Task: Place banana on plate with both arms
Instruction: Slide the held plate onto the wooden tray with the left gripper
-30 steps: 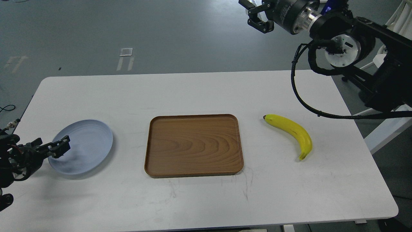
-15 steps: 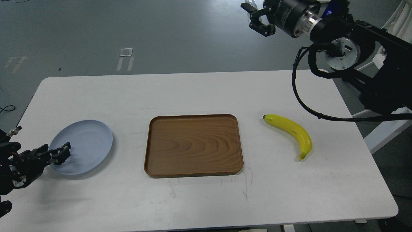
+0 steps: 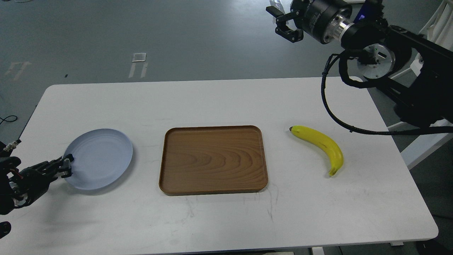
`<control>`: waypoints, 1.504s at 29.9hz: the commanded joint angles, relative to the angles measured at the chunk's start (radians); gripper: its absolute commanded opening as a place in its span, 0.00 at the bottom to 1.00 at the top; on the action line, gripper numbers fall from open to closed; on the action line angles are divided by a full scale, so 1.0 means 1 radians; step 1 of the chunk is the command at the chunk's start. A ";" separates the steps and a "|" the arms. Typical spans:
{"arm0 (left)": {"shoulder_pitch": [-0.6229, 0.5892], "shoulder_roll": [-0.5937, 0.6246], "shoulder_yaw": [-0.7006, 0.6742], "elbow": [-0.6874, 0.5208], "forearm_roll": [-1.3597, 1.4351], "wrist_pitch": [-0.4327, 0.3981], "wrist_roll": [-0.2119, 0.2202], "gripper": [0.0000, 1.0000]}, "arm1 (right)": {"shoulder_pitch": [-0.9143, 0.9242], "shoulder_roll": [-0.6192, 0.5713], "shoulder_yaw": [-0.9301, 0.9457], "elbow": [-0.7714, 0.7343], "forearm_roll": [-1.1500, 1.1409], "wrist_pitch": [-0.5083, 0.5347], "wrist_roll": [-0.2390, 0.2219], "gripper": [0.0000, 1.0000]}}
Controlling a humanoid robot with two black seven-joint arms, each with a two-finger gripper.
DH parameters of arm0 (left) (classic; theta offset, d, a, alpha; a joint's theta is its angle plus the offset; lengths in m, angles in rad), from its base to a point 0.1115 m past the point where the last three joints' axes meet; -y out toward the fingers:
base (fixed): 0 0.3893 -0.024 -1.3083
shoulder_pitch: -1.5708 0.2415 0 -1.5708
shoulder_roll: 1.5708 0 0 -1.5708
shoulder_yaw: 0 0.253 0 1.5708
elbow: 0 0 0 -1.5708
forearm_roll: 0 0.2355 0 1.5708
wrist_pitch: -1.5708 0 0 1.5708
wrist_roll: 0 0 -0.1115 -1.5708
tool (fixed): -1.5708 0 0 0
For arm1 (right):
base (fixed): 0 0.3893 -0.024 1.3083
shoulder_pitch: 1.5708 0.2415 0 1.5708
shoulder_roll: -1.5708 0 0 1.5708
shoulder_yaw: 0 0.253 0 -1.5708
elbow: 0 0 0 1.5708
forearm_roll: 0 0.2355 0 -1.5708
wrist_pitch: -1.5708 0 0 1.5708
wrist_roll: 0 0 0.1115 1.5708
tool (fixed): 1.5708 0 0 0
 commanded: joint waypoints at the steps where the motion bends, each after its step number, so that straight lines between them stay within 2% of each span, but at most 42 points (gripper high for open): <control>1: -0.041 0.035 -0.007 -0.089 -0.054 0.003 0.000 0.00 | 0.000 -0.002 0.000 0.000 0.000 0.000 0.001 1.00; 3: -0.072 0.055 -0.007 -0.148 -0.060 0.004 0.000 0.00 | 0.000 -0.002 0.000 0.000 0.000 0.000 0.001 1.00; 7: -0.144 0.060 -0.005 -0.353 -0.047 0.033 0.009 0.00 | 0.000 0.006 0.000 0.000 0.000 0.000 0.001 1.00; 10: -0.175 0.027 -0.002 -0.398 -0.016 0.038 0.009 0.00 | 0.000 0.006 0.000 -0.001 0.000 0.000 0.001 1.00; 17: -0.219 -0.146 0.005 -0.369 0.081 0.038 0.016 0.00 | 0.000 0.000 0.000 0.000 0.000 0.000 -0.001 1.00; 21: -0.224 -0.267 0.042 -0.258 0.081 0.023 0.018 0.00 | 0.000 -0.003 0.000 0.002 0.000 0.000 -0.001 1.00; 27: -0.267 -0.388 0.117 -0.156 0.078 0.016 0.021 0.00 | -0.005 -0.020 -0.001 0.006 0.002 0.002 -0.001 1.00; 45: -0.279 -0.514 0.125 -0.093 0.067 -0.003 0.026 0.00 | -0.025 -0.037 -0.001 0.014 0.002 0.002 -0.001 1.00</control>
